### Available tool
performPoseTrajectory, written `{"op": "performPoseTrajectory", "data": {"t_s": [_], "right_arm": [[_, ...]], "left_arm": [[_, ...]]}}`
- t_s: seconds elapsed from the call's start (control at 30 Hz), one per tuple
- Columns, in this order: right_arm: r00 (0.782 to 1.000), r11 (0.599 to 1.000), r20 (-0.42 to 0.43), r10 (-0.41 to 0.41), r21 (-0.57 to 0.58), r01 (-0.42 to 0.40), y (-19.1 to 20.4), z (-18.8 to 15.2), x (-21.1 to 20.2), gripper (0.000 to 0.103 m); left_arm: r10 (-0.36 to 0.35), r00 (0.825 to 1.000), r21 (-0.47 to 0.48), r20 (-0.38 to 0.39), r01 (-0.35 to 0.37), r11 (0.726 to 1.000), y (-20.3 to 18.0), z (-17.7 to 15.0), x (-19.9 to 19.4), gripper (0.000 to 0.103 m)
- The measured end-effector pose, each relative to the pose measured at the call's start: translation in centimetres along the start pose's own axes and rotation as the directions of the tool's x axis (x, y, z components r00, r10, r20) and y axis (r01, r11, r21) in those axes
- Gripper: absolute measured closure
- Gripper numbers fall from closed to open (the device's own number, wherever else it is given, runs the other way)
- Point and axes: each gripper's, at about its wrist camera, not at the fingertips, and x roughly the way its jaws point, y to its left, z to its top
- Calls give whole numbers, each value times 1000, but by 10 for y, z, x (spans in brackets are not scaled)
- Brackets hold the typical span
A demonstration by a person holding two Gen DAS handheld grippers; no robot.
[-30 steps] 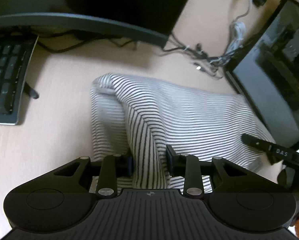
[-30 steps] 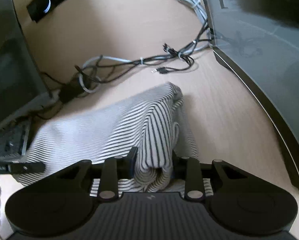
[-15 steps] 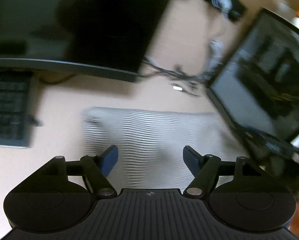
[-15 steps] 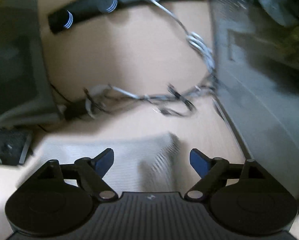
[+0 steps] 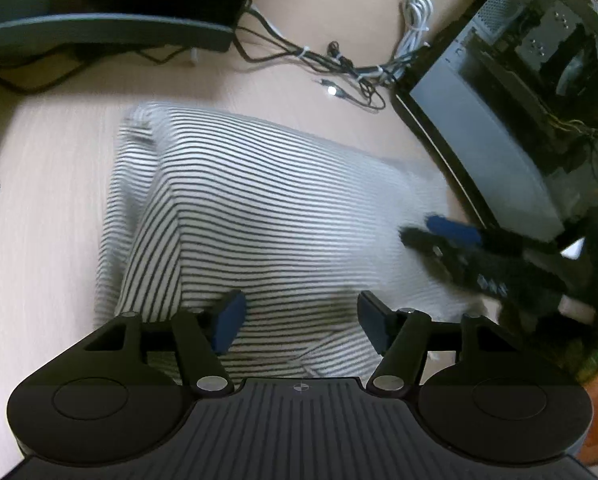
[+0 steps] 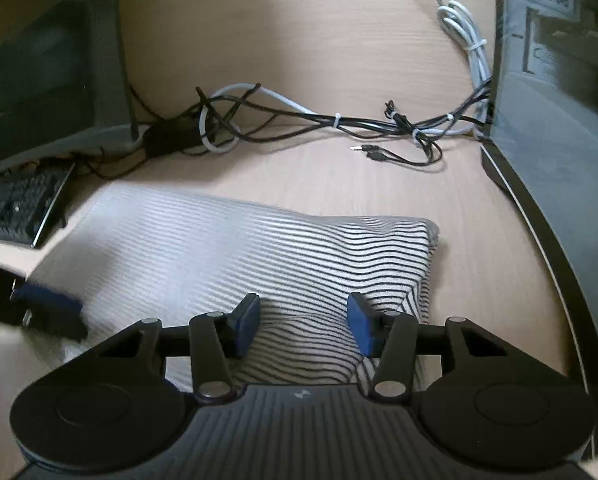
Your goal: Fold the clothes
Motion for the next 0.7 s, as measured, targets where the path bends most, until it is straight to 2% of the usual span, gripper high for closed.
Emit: {"op": "performPoseTrajectory", "data": {"t_s": [0.23,0.3,0.4,0.57,0.63,0.67,0.7], "right_arm": [[999,997,-16,-37,62,38,15,-36,-37,45],[999,995,-37,-24,94,27,22,-43,-47,36],[996,993,-83,41,114,-31,40,-49,-56,22],[989,995,-113,95,48,-90,58,-45,-63,15],[991,994,-94,93,58,-87,51,-36,-66,11],[994,995,-72,84,67,-79,45,-29,-69,2],[997,995,-40,68,73,-65,39,-22,-74,0]], "left_arm": [[16,999,37,30,-17,999,2,19,17,38],[14,999,53,40,-16,998,3,24,22,36],[10,998,76,66,-15,997,4,33,32,34],[29,995,39,99,-33,999,6,35,29,33],[40,993,16,112,-42,999,6,31,20,30],[41,992,7,122,-42,999,4,27,12,27],[43,990,-4,132,-43,999,2,22,4,25]]}}
